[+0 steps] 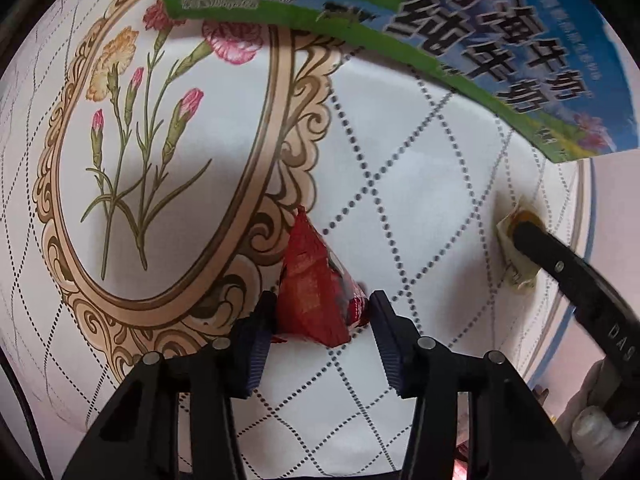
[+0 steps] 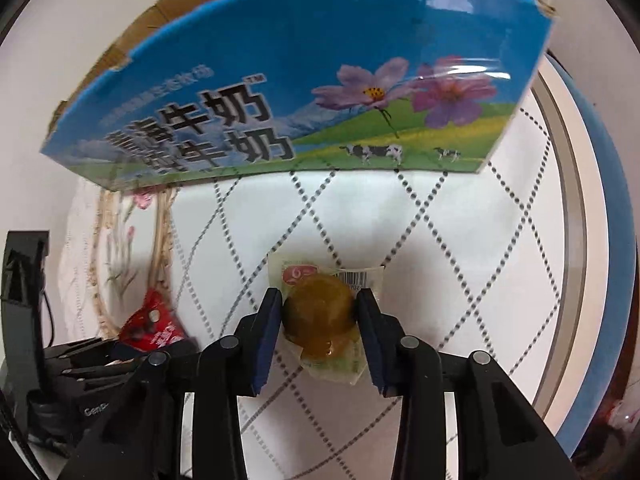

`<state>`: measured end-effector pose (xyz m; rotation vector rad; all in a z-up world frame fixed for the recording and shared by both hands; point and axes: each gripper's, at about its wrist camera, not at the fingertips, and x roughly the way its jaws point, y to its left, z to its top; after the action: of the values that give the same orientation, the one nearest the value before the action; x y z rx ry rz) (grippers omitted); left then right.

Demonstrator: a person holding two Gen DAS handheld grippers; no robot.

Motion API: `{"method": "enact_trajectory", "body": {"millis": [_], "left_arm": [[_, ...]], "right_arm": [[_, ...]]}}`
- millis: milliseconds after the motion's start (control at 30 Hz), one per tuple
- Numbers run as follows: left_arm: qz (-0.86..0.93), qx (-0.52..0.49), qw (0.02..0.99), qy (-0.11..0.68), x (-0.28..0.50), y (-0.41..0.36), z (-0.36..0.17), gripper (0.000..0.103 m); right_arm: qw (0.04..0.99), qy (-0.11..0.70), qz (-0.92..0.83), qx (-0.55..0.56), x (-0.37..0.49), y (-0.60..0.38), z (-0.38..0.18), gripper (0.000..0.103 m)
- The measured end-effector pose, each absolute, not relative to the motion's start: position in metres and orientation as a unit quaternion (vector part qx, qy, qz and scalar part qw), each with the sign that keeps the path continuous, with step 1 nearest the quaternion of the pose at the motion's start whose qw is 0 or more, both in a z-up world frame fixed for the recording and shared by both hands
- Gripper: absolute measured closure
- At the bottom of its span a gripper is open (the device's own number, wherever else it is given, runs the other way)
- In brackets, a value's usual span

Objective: Organize snacks
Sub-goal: 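Carry both items into the cardboard box and open both tools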

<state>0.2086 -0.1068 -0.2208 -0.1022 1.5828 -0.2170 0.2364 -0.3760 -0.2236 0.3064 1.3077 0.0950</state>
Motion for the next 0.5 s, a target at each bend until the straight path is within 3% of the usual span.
{"method": "enact_trajectory", "body": {"millis": [233,500], "left_arm": [[-0.125,-0.053,0.709,0.692,0.217,-0.130,-0.188,0.058],[-0.184,-0.067,0.758,0.622,0.257,-0.154,-0.085,0.058]], "right_arm": [[0.790,0.585,0.065,0.174,0.216,-0.383,-0.194,0.062],[0.828,0.518,0.102,0.190,0.222,-0.391,-0.109,0.062]]}}
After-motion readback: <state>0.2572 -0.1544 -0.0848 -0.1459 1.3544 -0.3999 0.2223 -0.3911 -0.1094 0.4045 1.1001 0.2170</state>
